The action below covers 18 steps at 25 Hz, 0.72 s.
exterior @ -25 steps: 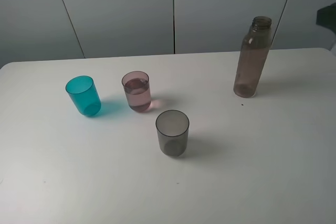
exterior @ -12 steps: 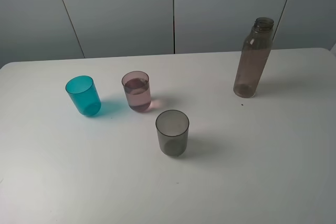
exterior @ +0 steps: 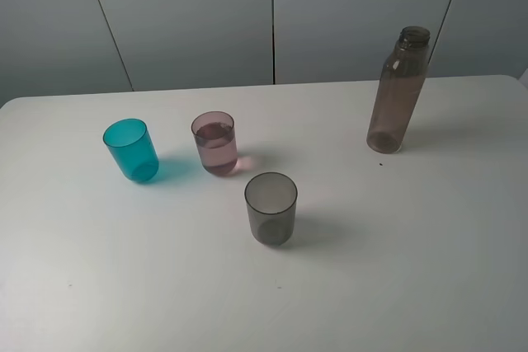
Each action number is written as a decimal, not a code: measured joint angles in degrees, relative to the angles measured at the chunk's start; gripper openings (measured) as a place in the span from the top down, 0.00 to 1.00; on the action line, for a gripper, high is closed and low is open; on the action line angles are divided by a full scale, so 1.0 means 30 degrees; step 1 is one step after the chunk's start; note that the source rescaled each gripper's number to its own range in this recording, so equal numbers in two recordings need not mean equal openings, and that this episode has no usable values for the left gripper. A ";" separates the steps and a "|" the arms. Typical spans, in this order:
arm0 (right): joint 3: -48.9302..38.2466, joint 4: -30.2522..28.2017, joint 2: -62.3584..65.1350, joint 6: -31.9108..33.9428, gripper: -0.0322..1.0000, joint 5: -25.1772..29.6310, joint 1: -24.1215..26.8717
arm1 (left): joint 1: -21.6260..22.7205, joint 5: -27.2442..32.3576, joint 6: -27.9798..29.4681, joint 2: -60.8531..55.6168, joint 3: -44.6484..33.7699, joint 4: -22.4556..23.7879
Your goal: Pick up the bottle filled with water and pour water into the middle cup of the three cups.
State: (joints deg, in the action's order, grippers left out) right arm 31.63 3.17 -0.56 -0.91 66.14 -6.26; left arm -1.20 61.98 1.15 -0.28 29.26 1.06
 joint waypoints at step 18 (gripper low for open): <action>-0.0751 -0.0703 0.0176 0.0303 0.21 -0.1093 0.0280 | 0.0000 0.0000 0.0000 0.0000 0.0000 0.0000</action>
State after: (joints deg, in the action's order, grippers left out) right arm 29.38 1.06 -0.03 0.00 62.86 -5.42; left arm -1.20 61.98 1.15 -0.28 29.26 1.06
